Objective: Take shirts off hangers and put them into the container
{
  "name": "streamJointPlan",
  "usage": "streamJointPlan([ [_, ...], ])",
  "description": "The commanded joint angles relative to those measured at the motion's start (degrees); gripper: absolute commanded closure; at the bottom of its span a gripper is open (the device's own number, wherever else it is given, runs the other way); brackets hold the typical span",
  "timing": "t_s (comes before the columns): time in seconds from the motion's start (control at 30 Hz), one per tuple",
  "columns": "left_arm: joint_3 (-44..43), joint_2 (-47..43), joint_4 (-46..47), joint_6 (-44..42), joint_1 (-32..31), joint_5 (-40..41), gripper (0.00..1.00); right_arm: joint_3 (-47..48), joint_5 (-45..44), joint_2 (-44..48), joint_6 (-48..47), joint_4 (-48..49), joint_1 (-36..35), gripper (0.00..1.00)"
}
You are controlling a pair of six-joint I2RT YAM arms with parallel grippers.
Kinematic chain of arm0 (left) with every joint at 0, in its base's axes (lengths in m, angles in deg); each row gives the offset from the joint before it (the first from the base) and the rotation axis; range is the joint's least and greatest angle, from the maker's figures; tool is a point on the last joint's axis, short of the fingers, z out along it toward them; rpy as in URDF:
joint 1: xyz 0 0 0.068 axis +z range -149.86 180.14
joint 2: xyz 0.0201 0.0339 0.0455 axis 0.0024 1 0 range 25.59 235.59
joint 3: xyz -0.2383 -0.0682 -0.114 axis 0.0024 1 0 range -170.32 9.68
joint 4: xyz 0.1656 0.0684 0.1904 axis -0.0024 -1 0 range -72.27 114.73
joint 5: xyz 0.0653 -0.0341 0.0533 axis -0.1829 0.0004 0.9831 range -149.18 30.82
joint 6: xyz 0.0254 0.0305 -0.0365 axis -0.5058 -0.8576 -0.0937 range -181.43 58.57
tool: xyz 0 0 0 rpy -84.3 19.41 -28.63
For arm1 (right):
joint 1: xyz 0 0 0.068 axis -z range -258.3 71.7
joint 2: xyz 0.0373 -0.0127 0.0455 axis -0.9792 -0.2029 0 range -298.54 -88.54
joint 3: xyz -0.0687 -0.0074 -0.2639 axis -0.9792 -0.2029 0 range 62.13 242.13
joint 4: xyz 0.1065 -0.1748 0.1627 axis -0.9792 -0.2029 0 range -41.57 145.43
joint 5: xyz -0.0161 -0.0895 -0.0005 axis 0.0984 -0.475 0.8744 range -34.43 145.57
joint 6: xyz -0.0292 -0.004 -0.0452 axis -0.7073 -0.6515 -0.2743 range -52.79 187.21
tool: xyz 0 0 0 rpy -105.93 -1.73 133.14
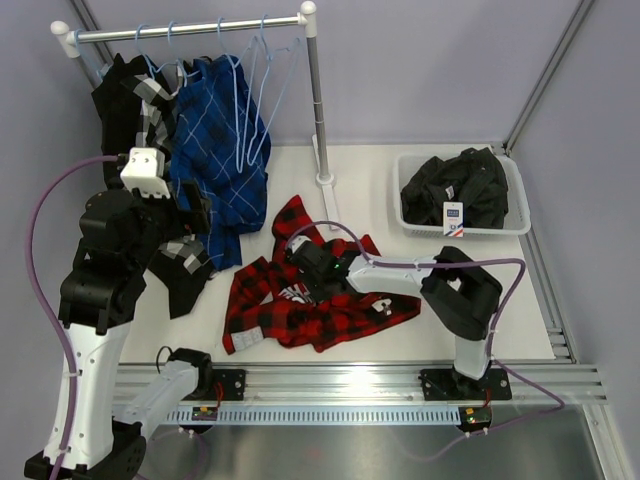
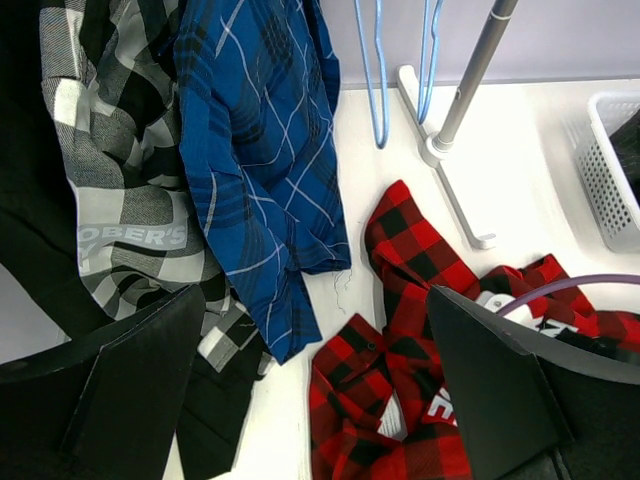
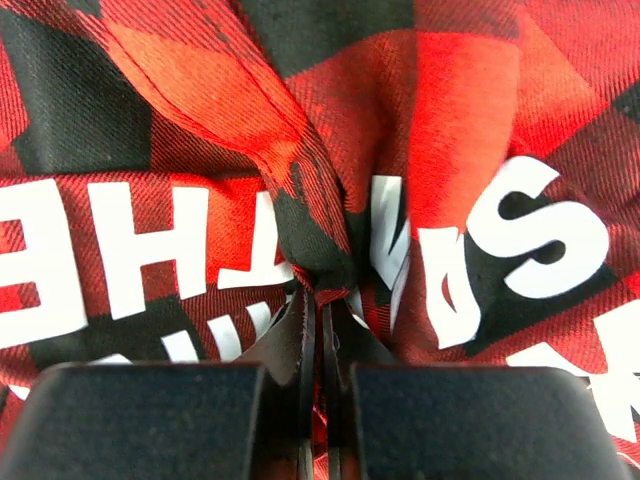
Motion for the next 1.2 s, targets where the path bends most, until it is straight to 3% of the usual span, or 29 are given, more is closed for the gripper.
streamJointPlan([
  [0.0,-0.52,0.22,1.76,-0.21,0.15,-2.16,0.01,-3.57,4.47,7.10,2.01,-1.44,2.19,1.00],
  [0.17,-1.40,0.31,1.76,-0.29,0.15,-2.52,0.01,2.12,4.66,24.61,1.49,-3.89,9.48,1.00],
  [0.27,-1.58,0.66,1.76,0.06,0.06,-2.78,0.01,13.27,0.19,31.31,-2.54,-8.28,15.02,1.00],
  [0.33,-1.84,1.19,1.76,0.41,0.06,-3.22,0.01,29.11,-3.75,33.16,-5.61,-11.78,20.18,1.00],
  [0.37,-1.84,1.19,1.76,0.41,0.06,-3.22,0.01,29.20,-3.78,33.16,-5.63,-11.81,21.53,1.00],
  [0.73,-1.93,3.12,1.76,0.76,-0.03,-4.98,0.01,73.02,-13.18,19.46,-12.75,-10.41,35.85,1.00],
  [0.93,-1.75,3.83,1.85,1.29,-0.03,-6.03,0.01,74.47,-12.31,18.31,-11.70,-4.26,42.36,1.00],
  [1.17,-0.96,4.35,1.85,1.03,0.06,-5.68,0.01,64.20,-8.62,20.68,-7.41,-1.09,49.91,1.00],
])
